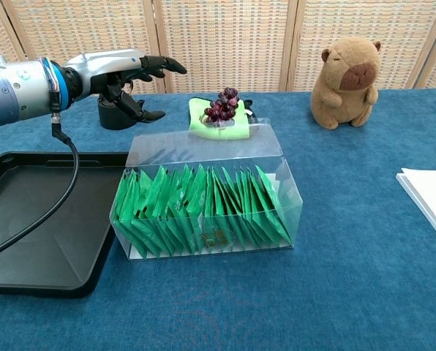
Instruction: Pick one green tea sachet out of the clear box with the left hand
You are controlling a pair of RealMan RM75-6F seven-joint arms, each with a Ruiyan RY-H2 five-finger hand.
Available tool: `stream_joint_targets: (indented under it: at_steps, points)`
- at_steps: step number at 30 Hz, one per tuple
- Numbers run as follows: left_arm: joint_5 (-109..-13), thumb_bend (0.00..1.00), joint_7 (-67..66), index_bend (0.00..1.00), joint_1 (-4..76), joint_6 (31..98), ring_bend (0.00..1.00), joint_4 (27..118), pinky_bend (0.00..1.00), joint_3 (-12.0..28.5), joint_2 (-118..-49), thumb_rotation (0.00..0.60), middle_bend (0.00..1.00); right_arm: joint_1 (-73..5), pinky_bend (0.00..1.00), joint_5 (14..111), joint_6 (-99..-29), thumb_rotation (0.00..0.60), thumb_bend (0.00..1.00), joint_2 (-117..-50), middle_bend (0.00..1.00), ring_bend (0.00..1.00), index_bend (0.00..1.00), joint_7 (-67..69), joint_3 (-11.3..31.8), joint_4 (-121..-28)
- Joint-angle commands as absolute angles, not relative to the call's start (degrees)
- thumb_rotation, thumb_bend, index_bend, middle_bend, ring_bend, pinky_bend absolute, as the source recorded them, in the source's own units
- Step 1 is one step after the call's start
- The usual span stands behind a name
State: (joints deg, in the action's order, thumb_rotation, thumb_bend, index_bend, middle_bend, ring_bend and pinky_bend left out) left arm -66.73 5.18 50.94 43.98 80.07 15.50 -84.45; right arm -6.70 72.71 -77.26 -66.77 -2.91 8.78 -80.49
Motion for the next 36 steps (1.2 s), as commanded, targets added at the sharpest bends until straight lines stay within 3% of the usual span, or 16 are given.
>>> stream_joint_targets:
  at_steps: [1, 5, 8, 19, 36]
  points:
    - [-73.7, 0.33, 8.0, 0.13, 51.2, 43.2, 0.0, 81.8, 0.0, 13.2, -82.1, 0.6, 0.0, -6.7, 0.0, 72.6, -77.2, 0.6, 0.0, -66.8, 0.0, 0.0, 0.0, -2.9, 8.8, -80.5]
    - [-83.7, 0.32, 12.1, 0.31, 52.2, 44.4, 0.0, 81.8, 0.0, 10.2, -80.7, 0.6, 0.0, -6.7, 0.0, 72.6, -77.3, 0.6, 0.0, -66.7, 0.0, 0.0, 0.0, -2.9, 8.8, -80.5]
    - [-89.8, 0.32, 14.8, 0.36, 52.8, 46.5, 0.0, 80.8, 0.0, 7.7, -80.4, 0.6, 0.0, -6.6, 0.0, 72.5, -77.4, 0.6, 0.0, -66.7, 0.0, 0.0, 0.0, -2.9, 8.9, -80.6]
    - [-97.6, 0.34, 17.0, 0.4, 54.9, 48.0, 0.0, 78.4, 0.0, 2.2, -80.0, 0.6, 0.0, -6.7, 0.0, 72.2, -77.2, 0.6, 0.0, -66.9, 0.0, 0.0, 0.0, -3.4, 8.8, -80.6]
    - [-96.3, 0.34, 14.3, 0.4, 55.9, 47.8, 0.0, 75.6, 0.0, 0.7, -83.0, 0.6, 0.0, -6.6, 0.0, 71.9, -77.1, 0.6, 0.0, -66.8, 0.0, 0.0, 0.0, -3.2, 9.0, -80.6]
